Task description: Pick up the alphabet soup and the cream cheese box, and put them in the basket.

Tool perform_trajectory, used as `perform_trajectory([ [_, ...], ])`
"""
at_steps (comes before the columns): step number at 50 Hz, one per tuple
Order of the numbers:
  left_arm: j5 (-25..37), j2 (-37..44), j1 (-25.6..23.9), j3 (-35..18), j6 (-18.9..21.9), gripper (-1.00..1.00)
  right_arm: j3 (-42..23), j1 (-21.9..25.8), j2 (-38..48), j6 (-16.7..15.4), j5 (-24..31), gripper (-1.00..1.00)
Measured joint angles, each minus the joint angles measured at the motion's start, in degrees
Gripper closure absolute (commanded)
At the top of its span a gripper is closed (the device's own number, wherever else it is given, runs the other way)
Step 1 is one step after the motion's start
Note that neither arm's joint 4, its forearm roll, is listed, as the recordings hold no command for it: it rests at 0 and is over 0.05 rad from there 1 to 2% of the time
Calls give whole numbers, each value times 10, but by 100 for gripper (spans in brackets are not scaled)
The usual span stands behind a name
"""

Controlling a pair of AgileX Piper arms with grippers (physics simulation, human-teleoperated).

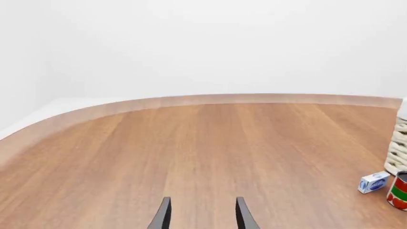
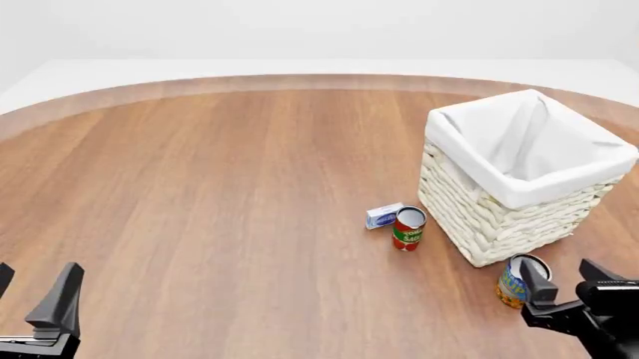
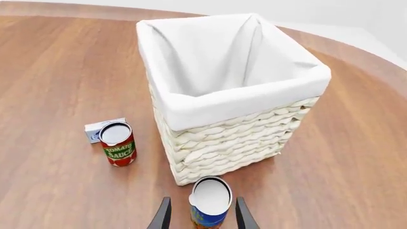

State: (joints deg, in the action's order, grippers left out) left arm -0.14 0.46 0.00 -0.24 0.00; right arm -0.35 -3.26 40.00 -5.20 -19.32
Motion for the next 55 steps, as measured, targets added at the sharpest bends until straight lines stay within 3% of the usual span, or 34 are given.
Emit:
perform_trajectory([
  [55,0,0,0,0,0,-100,3,-21,163,9,-127,-100],
])
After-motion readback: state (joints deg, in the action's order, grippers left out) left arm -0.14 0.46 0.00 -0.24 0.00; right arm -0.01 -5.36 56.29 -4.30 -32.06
